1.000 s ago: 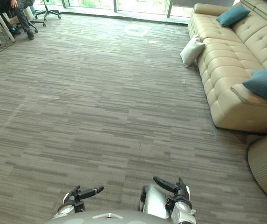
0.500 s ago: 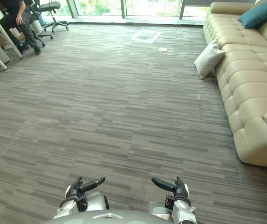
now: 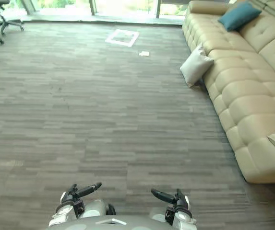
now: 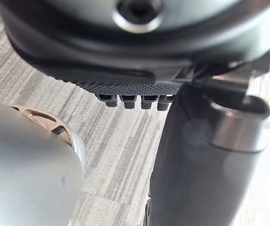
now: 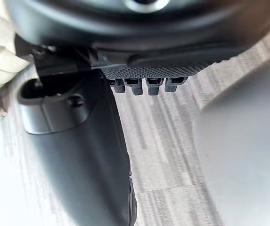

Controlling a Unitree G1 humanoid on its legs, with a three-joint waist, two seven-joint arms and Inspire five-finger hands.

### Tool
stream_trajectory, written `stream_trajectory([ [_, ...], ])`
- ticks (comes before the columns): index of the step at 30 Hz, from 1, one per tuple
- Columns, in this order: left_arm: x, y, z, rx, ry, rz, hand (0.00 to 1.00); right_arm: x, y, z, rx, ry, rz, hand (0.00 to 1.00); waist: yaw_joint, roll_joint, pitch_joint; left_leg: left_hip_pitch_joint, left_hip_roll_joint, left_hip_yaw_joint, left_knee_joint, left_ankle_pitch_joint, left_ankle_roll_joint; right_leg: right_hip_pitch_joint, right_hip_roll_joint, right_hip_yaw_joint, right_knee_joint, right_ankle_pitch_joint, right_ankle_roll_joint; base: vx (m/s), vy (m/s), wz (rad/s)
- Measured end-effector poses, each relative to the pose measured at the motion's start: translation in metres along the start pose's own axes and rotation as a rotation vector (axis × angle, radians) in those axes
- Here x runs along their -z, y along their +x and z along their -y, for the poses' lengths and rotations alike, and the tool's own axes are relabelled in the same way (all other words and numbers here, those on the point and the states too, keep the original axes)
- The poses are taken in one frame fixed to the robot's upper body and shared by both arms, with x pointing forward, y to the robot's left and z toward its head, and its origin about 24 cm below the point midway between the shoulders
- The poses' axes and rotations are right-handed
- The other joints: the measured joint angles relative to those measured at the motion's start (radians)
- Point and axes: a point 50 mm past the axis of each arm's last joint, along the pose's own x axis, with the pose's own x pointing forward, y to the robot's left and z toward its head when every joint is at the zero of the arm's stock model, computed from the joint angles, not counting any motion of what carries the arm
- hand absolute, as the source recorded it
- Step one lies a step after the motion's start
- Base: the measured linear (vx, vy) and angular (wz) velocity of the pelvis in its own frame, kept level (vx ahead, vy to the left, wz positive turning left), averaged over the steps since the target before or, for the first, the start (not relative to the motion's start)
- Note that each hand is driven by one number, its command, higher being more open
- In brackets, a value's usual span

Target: Pick up cushions and gather them together orderly.

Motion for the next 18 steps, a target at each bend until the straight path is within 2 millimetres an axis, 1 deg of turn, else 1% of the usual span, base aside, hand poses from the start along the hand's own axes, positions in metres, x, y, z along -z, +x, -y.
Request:
stream_trajectory([
  [1,0.002,0.000,0.001,0.013,0.027,-0.006,1.00,-0.006,0.001,-0.001,-0.002,-0.002,0.022,1.00,-0.014,0.004,0.004,0.068,0.002,0.009,-0.060,0.013,-0.016,-0.059,0.010,-0.052,-0.053,-0.034,-0.031,0.52,0.020,-0.11],
  [2,0.004,-0.001,0.002,0.018,0.044,-0.013,1.00,-0.010,0.002,-0.002,-0.005,-0.003,0.031,1.00,-0.026,0.007,0.006,0.113,0.010,0.021,-0.094,0.018,-0.025,-0.093,0.021,-0.099,-0.125,-0.053,-0.054,0.54,-0.021,-0.14],
  [3,0.006,-0.001,0.002,0.021,0.045,-0.018,1.00,-0.013,0.003,-0.003,-0.007,-0.003,0.042,1.00,-0.032,0.008,0.006,0.163,0.016,0.045,-0.130,0.018,-0.025,-0.138,0.033,-0.154,-0.244,-0.064,-0.076,0.55,-0.039,-0.14],
  [4,0.006,-0.001,0.002,0.021,0.046,-0.019,1.00,-0.014,0.002,-0.003,-0.007,-0.002,0.047,1.00,-0.032,0.008,0.006,0.185,0.016,0.052,-0.149,0.018,-0.025,-0.158,0.038,-0.173,-0.302,-0.062,-0.080,0.57,-0.083,-0.09],
  [5,0.006,-0.001,0.004,0.027,0.058,-0.016,1.00,-0.016,0.003,-0.002,-0.007,0.001,0.057,1.00,-0.038,0.009,0.006,0.230,0.013,0.056,-0.192,0.018,-0.026,-0.197,0.056,-0.189,-0.456,-0.041,-0.075,0.60,-0.141,0.13],
  [6,0.008,-0.002,0.006,0.042,0.107,-0.016,1.00,-0.018,0.003,-0.002,-0.008,0.004,0.061,1.00,-0.047,0.009,0.008,0.279,-0.005,0.041,-0.235,0.016,-0.029,-0.201,0.074,-0.181,-0.573,0.093,-0.106,0.77,-0.213,0.16],
  [7,0.010,-0.002,0.010,0.057,0.117,-0.029,1.00,-0.021,0.004,-0.001,-0.008,-0.001,0.063,1.00,-0.048,0.027,0.014,0.312,0.012,0.031,-0.250,0.025,-0.036,-0.185,0.094,-0.187,-0.553,0.079,-0.193,0.79,-0.261,0.02],
  [8,0.013,-0.004,0.020,0.091,0.112,-0.036,1.00,-0.028,0.007,0.002,-0.003,-0.029,0.081,1.00,-0.044,0.067,0.010,0.310,0.043,0.018,-0.222,0.076,-0.101,-0.186,0.113,-0.193,-0.518,0.016,-0.206,0.68,-0.250,-0.11],
  [10,0.013,-0.005,0.027,0.111,0.116,-0.033,1.00,-0.029,0.007,0.002,-0.001,-0.030,0.080,1.00,-0.046,0.078,0.010,0.306,0.055,-0.003,-0.181,0.114,-0.115,-0.171,0.113,-0.195,-0.495,-0.031,-0.211,0.56,-0.257,0.00],
  [11,0.010,-0.004,0.027,0.108,0.109,-0.022,1.00,-0.027,0.007,0.004,0.003,-0.031,0.067,1.00,-0.054,0.087,0.008,0.237,0.109,-0.081,0.031,0.171,-0.153,-0.105,0.131,-0.204,-0.520,-0.076,-0.209,0.66,-0.328,0.07],
  [12,0.008,-0.004,0.025,0.103,0.099,-0.009,1.00,-0.023,0.006,0.005,0.006,-0.035,0.052,1.00,-0.050,0.090,0.010,0.129,0.153,-0.178,0.301,0.239,-0.180,-0.029,0.160,-0.203,-0.573,-0.089,-0.202,0.63,-0.311,-0.01],
  [13,0.007,-0.005,0.024,0.097,0.081,-0.005,1.00,-0.021,0.006,0.007,0.010,-0.036,0.045,1.00,-0.049,0.092,0.010,0.073,0.171,-0.206,0.445,0.248,-0.192,0.011,0.178,-0.201,-0.608,-0.088,-0.202,0.57,-0.243,-0.32],
  [14,0.007,-0.005,0.018,0.075,0.043,0.004,1.00,-0.017,0.005,0.007,0.013,-0.042,0.035,1.00,-0.049,0.095,0.008,-0.054,0.213,-0.208,0.710,0.236,-0.196,0.117,0.215,-0.182,-0.694,-0.090,-0.201,0.46,-0.164,-0.33],
  [15,0.007,-0.005,0.017,0.071,0.035,0.005,1.00,-0.016,0.005,0.007,0.013,-0.045,0.032,1.00,-0.048,0.094,0.009,-0.078,0.218,-0.202,0.742,0.231,-0.194,0.140,0.223,-0.174,-0.716,-0.091,-0.199,0.46,-0.137,-0.45],
  [16,0.009,-0.006,0.015,0.063,0.024,0.008,1.00,-0.012,0.004,0.007,0.009,-0.050,0.018,1.00,-0.041,0.088,0.008,-0.133,0.226,-0.170,0.783,0.215,-0.169,0.197,0.237,-0.149,-0.765,-0.093,-0.195,0.34,-0.067,-0.37],
  [17,0.008,-0.007,0.013,0.057,0.006,0.012,1.00,-0.010,0.004,0.007,0.007,-0.054,0.009,1.00,-0.033,0.086,0.008,-0.161,0.229,-0.149,0.785,0.204,-0.154,0.220,0.242,-0.136,-0.790,-0.093,-0.194,0.33,-0.050,-0.68],
  [18,0.004,-0.007,0.010,0.043,-0.016,0.038,1.00,-0.006,0.004,0.007,0.007,-0.055,-0.011,1.00,-0.021,0.080,0.007,-0.242,0.233,-0.093,0.747,0.164,-0.130,0.276,0.251,-0.104,-0.848,-0.089,-0.188,0.41,-0.038,-0.76],
])
